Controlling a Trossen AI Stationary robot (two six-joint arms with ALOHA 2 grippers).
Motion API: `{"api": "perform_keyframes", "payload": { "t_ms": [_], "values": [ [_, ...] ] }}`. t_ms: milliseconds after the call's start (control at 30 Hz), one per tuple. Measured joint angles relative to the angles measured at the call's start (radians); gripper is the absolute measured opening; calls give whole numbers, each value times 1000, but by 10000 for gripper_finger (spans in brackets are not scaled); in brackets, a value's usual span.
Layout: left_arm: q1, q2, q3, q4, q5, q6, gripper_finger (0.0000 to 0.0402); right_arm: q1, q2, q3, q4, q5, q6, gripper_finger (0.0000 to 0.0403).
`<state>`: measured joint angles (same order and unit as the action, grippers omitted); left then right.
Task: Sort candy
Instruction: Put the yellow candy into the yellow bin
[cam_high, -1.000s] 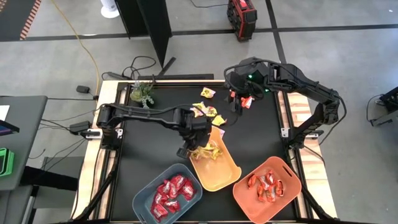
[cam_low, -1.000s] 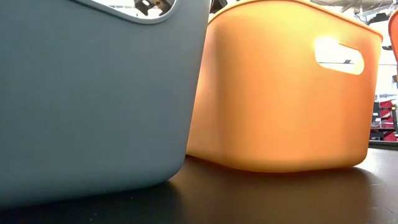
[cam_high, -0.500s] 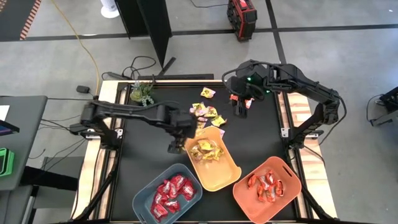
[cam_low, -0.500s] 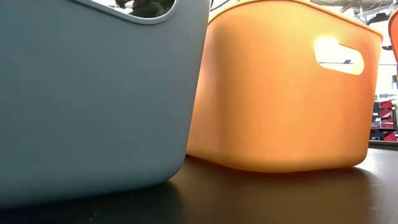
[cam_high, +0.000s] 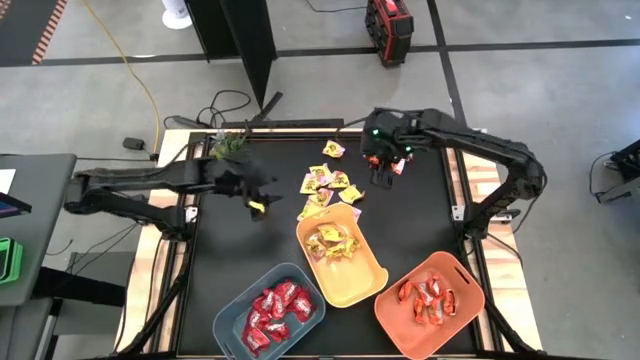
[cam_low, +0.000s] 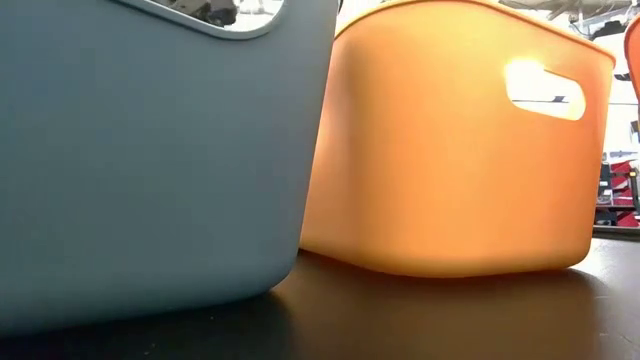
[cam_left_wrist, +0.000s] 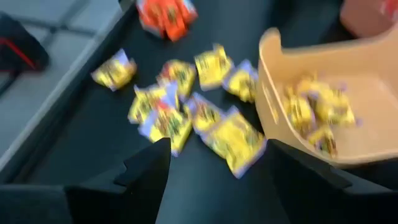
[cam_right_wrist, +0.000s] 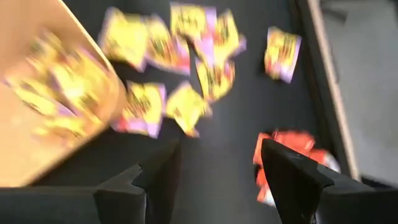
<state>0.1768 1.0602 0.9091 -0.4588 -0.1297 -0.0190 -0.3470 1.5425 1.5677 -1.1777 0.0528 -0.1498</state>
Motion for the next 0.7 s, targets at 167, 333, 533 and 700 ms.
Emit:
{"api": "perform_keyframes", "payload": {
  "t_ms": [167, 333, 533, 700],
  "values": [
    [19, -107, -71, 82, -29, 56, 258, -27, 1, -219, 166, -6, -16, 240],
    [38, -155, -111, 72, -28, 85, 258, -19, 37, -329, 263, -32, 24, 240],
    [43, -164, -155, 79, -32, 121, 258, 28, 191, -322, 329, -66, 47, 247],
    [43, -165, -161, 83, -32, 135, 258, 48, 310, -289, 333, -55, 72, 268]
  ]
}}
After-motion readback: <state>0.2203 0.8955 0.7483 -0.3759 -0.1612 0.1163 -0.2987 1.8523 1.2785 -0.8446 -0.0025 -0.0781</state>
